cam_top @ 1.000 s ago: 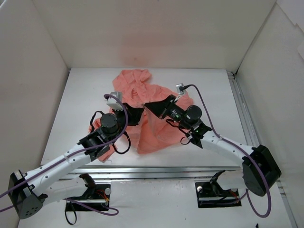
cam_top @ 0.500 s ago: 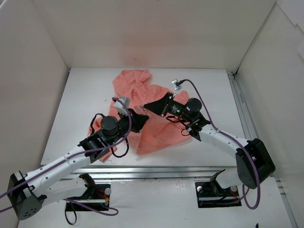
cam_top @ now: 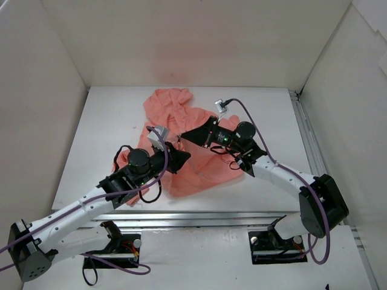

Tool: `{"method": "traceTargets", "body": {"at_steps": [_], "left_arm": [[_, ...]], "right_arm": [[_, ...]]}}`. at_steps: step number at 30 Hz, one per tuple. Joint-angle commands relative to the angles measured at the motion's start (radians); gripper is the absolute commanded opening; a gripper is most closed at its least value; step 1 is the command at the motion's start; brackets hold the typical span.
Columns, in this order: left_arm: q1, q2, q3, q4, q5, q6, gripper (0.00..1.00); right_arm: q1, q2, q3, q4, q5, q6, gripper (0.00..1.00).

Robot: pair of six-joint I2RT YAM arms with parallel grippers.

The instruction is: Zip up the jacket

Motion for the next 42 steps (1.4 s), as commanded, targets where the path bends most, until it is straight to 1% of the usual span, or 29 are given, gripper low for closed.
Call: {"method": "traceTargets", "body": {"at_steps": [1, 2, 3, 4, 6, 7, 9, 12, 13, 16, 17, 19, 21, 22, 23, 26, 28, 29, 31, 34, 37, 42], "left_arm": [[-0.004, -0.071, 0.064, -0.055, -0.065, 0.026, 0.03], [-0.004, -0.092, 0.082, -0.11, -0.103, 0.037, 0.05], [-0.004, -0.104, 0.087, -0.13, -0.14, 0.042, 0.07], [-0.004, -0.115, 0.091, -0.148, -0.154, 0.045, 0.13], [-0.004, -0.144, 0.093, -0.161, -0.194, 0.054, 0.2], [-0.004, -0.146, 0.094, -0.199, -0.199, 0.054, 0.27], [-0.004, -0.147, 0.099, -0.219, -0.211, 0.052, 0.32], [-0.004, -0.138, 0.094, -0.21, -0.206, 0.045, 0.37], [-0.004, -0.137, 0.09, -0.21, -0.217, 0.04, 0.38], [-0.004, -0.141, 0.082, -0.228, -0.294, -0.001, 0.38], [-0.004, -0.144, 0.081, -0.234, -0.344, -0.018, 0.38], [-0.004, -0.144, 0.087, -0.274, -0.431, -0.096, 0.38], [-0.004, -0.144, 0.093, -0.305, -0.473, -0.191, 0.43], [-0.004, -0.153, 0.091, -0.308, -0.486, -0.216, 0.44], [-0.004, -0.158, 0.087, -0.302, -0.486, -0.245, 0.47], [-0.004, -0.19, 0.05, -0.216, -0.46, -0.338, 0.56], [-0.004, -0.195, 0.045, -0.198, -0.449, -0.363, 0.58], [-0.004, -0.196, 0.042, -0.185, -0.444, -0.369, 0.61], [-0.004, -0.196, 0.036, -0.141, -0.437, -0.385, 0.62], [-0.004, -0.177, 0.044, -0.127, -0.434, -0.409, 0.63], [0.005, -0.16, 0.036, -0.101, -0.418, -0.437, 0.61], [0.057, -0.149, 0.005, -0.064, -0.375, -0.498, 0.58]], "right_arm": [[-0.005, -0.01, 0.047, 0.051, -0.023, -0.009, 0.0], [-0.002, -0.011, 0.047, 0.051, -0.022, -0.011, 0.0], [-0.008, -0.011, 0.048, 0.048, -0.02, -0.012, 0.0], [-0.003, -0.011, 0.048, 0.046, -0.02, -0.014, 0.0], [-0.002, -0.011, 0.048, 0.046, -0.02, -0.014, 0.0], [-0.003, -0.01, 0.048, 0.045, -0.019, -0.017, 0.0], [0.0, -0.011, 0.05, 0.04, -0.017, -0.017, 0.0], [-0.002, -0.011, 0.051, 0.039, -0.017, -0.017, 0.0], [-0.003, -0.01, 0.051, 0.039, -0.017, -0.017, 0.0], [-0.002, -0.014, 0.051, 0.037, -0.022, -0.017, 0.0], [0.0, -0.016, 0.051, 0.037, -0.019, -0.018, 0.0], [-0.002, -0.02, 0.048, 0.037, -0.022, -0.02, 0.0], [-0.002, -0.022, 0.048, 0.035, -0.023, -0.02, 0.0], [0.0, -0.022, 0.047, 0.035, -0.023, -0.021, 0.0], [0.003, -0.023, 0.045, 0.035, -0.023, -0.021, 0.0], [0.001, -0.026, 0.042, 0.034, -0.023, -0.023, 0.0], [0.004, -0.029, 0.042, 0.034, -0.022, -0.024, 0.0], [0.005, -0.03, 0.042, 0.034, -0.02, -0.024, 0.0], [0.003, -0.031, 0.041, 0.032, -0.019, -0.026, 0.0], [0.006, -0.033, 0.041, 0.034, -0.02, -0.026, 0.0], [0.005, -0.037, 0.039, 0.034, -0.019, -0.029, 0.0], [0.009, -0.04, 0.041, 0.034, -0.02, -0.032, 0.0]]}}
